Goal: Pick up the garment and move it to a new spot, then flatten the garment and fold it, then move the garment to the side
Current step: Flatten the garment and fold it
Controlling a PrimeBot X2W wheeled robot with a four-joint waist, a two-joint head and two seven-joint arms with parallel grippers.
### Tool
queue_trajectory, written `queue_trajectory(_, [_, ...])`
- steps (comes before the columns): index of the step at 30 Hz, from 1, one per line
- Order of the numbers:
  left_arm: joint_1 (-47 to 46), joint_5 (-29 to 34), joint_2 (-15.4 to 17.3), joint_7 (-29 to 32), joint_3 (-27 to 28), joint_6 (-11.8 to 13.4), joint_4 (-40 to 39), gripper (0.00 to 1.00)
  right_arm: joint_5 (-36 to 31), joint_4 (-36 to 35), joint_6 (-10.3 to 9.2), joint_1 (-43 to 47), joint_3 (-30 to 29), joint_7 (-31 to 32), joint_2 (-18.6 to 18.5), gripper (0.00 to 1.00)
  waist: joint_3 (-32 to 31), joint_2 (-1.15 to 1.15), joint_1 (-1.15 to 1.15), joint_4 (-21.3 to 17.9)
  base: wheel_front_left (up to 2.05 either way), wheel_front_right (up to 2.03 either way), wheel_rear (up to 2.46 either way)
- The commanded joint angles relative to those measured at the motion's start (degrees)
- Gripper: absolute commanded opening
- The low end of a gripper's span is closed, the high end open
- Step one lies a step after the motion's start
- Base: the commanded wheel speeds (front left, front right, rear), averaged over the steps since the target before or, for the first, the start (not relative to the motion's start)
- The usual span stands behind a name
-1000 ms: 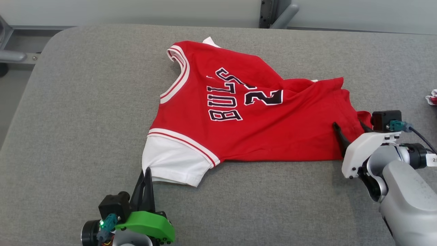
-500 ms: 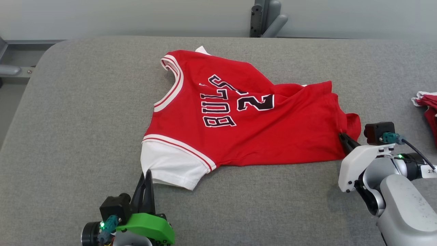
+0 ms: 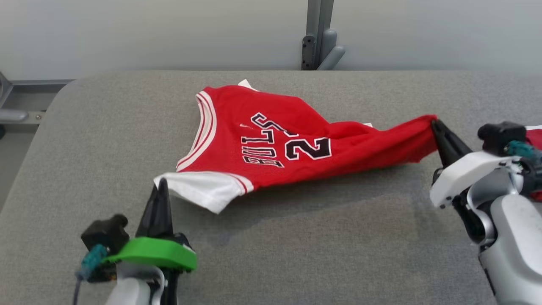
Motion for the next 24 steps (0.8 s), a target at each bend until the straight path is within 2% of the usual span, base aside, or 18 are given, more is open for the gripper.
queue_trajectory(1, [-3.30,-1.04,1.65,1.46,0.78,-1.23,-1.13,0.00,2.20,-2.00,-0.06,-1.94,-0.53,-0.33,-1.34,0.00,-2.39,0.00,0.00,-1.04,0.00,0.00,0.00])
queue_trajectory(5, [-8.94,-1.53,3.89,5.42,1.24,-2.50,-2.21,0.00,5.46,-4.32,-0.06,-4.80,-0.91,0.49,-3.13,0.00,-4.02,0.00,0.00,-1.23,0.00,0.00,0.00])
queue_trajectory(7, [-20.83,-4.25,6.69,14.18,2.16,-3.95,-3.47,0.00,9.27,-6.79,-0.06,-12.24,0.36,3.29,-6.97,0.00,-5.56,0.00,0.00,-1.90,0.00,0.00,0.00])
queue_trajectory(10, [-28.20,-5.58,7.86,19.11,2.57,-4.58,-4.09,0.00,10.53,-6.90,-0.06,-17.18,1.14,5.75,-9.23,0.00,-5.98,0.00,0.00,-2.44,0.00,0.00,0.00])
queue_trajectory(20, [-47.78,-7.65,10.81,31.69,1.96,-5.14,-5.68,0.00,18.99,-3.49,-0.06,-31.17,-0.15,14.66,-15.78,0.00,-6.54,0.00,0.00,-3.77,0.00,0.00,0.00])
queue_trajectory(24, [-53.30,-8.49,10.47,34.26,2.35,-4.74,-4.37,0.00,21.01,-2.19,-0.06,-35.15,-0.49,15.71,-16.43,0.00,-6.61,0.00,0.00,-4.58,0.00,0.00,0.00])
